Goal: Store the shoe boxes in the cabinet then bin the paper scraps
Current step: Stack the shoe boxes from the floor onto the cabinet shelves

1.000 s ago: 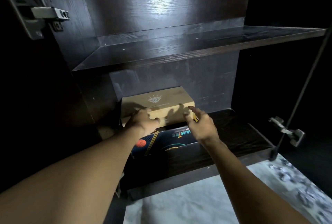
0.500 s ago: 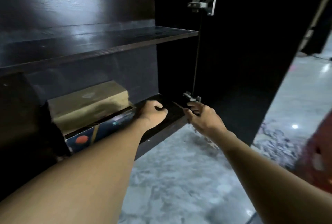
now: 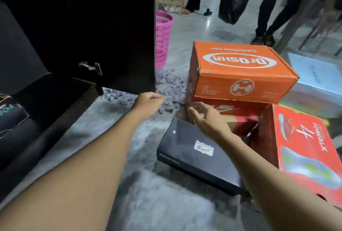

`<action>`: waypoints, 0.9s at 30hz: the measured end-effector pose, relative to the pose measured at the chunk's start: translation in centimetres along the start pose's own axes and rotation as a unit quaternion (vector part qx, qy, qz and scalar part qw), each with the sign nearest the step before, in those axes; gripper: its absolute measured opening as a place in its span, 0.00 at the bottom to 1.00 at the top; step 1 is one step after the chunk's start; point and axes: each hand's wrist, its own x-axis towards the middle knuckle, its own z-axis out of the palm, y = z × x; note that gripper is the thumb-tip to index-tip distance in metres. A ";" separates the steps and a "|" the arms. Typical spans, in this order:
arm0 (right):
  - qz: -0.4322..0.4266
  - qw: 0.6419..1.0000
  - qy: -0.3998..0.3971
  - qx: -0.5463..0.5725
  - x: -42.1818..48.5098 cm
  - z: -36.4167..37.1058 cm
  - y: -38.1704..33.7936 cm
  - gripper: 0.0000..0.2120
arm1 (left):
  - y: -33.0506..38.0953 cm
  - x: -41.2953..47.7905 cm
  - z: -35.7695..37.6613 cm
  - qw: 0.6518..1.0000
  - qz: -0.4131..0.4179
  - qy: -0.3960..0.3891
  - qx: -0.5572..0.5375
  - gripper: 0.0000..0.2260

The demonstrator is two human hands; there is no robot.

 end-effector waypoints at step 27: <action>0.130 0.987 0.057 0.071 -6.6 4.2 17.3 0.37 | -14.3 -2.8 10.1 0.970 -0.125 0.081 0.191 0.20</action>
